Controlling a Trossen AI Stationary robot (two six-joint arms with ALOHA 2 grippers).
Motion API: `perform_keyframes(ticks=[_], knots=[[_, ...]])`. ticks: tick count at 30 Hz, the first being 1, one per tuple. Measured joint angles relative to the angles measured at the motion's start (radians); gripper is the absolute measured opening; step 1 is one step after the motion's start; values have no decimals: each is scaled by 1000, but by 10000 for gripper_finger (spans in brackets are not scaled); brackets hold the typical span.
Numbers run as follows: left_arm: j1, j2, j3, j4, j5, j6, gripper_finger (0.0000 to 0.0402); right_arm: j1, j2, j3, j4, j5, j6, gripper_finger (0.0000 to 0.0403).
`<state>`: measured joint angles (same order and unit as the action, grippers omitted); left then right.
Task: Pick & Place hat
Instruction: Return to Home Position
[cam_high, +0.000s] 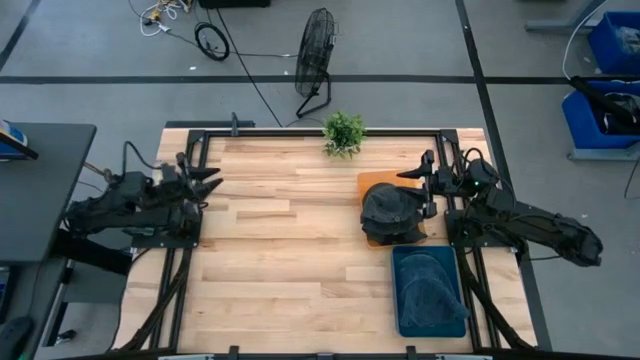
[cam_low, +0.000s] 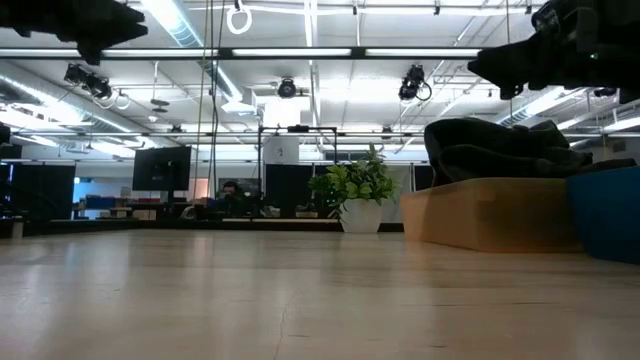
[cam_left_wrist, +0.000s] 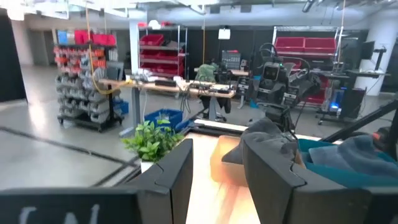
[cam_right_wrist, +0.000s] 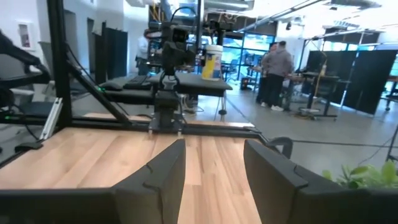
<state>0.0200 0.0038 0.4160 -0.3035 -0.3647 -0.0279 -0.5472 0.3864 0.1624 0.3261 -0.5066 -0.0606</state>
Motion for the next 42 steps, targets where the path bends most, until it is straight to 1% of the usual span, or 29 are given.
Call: perform_keyframes(ticks=[4,7,11,14,23,27,33,36,42], knots=[[0,1,-136,160,-1,41,142,-20,-16,-21,1,0,1,169],[1,0,-208,253,-4,41,142,-34,-24,-55,30,-8,19,169],[1,1,-262,283,-31,40,142,-52,-29,-104,76,-10,30,169],[1,0,-272,310,-53,42,142,-64,-31,-137,124,-10,44,169],[2,0,-277,289,-59,117,142,-99,-30,-148,104,-10,53,169],[2,0,-277,263,-58,123,142,-102,-30,-147,81,-9,50,169],[2,0,-277,220,-58,113,142,-101,-30,-147,42,-7,25,169],[2,0,-277,174,-58,110,142,-101,-30,-147,40,-6,13,169],[2,0,-277,70,-58,26,142,-101,-30,-147,6,-6,-1,169]])
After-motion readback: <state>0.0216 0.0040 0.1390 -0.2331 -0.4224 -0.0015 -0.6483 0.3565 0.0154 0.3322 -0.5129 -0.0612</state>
